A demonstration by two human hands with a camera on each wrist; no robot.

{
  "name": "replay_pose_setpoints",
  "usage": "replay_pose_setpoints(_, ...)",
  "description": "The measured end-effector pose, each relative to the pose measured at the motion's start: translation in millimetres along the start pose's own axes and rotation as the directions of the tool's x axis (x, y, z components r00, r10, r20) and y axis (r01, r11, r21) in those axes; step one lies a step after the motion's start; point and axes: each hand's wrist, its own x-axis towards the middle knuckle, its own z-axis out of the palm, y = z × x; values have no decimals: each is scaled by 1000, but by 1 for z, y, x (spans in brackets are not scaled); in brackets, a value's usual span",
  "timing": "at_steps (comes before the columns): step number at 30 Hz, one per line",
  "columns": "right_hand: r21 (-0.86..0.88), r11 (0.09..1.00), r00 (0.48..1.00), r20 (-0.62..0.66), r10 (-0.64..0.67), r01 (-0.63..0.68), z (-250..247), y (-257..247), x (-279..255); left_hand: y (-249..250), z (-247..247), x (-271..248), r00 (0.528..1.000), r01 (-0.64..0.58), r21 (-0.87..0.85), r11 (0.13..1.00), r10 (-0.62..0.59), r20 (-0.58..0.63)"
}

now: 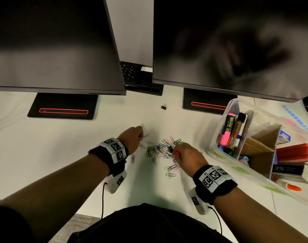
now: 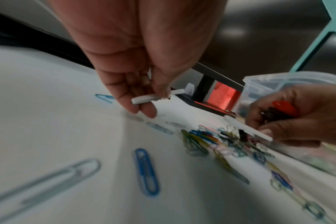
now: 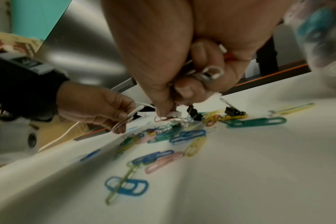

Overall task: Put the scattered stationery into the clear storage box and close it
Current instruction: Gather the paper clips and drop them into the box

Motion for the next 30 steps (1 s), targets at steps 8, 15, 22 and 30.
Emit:
replay_pose_setpoints(8,150,976,973,-144,178,-157,-3,18,-15,-38,-17,-12,994,89,-185,979,-99,-44)
replay_pose_setpoints(15,268,920,913,-215,346,-285,-1,31,-28,-51,-27,-15,998,61,20,998,-61,-32)
replay_pose_setpoints(22,324,864,852,-234,468,-386,5,35,-43,-53,-24,-24,997,80,-9,997,-80,14)
replay_pose_setpoints(30,269,911,911,-188,368,-313,11,8,-37,-41,-4,-31,990,57,40,998,-62,125)
